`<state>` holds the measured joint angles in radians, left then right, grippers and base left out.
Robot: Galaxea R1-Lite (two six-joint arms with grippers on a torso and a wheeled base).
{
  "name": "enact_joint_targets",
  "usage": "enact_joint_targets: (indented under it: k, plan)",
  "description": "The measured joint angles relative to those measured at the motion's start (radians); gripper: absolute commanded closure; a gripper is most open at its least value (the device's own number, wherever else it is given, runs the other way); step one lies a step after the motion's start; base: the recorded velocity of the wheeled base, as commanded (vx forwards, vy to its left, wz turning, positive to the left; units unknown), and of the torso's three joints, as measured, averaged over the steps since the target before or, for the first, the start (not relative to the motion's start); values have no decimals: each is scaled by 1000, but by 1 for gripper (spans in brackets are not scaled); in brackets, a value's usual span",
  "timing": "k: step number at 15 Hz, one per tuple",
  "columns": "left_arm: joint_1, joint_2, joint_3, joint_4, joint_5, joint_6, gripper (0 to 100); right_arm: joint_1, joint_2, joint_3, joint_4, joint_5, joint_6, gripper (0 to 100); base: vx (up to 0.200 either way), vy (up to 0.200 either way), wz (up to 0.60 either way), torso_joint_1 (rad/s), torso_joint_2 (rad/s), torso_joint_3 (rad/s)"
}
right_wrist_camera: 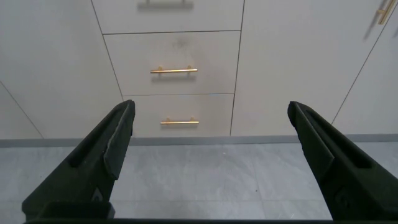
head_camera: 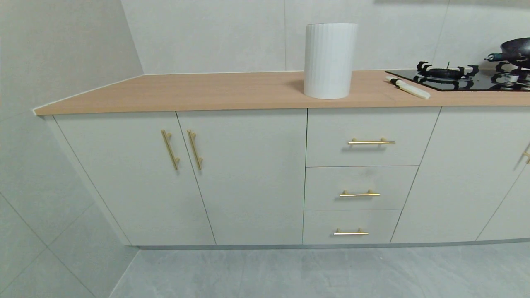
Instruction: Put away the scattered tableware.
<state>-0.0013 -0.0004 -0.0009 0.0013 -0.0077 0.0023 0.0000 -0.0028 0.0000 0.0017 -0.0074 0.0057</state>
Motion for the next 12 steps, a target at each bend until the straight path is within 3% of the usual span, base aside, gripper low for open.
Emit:
enact_joint_targets:
  k: [2,12]
  plan:
    - [0,0,0,0,0,0,0,0,0,0,0,0,2,0,0,0,0,0,0,0]
    - [0,0,0,0,0,-2,0,0,0,0,1,1,2,0,200,0,0,1,0,1]
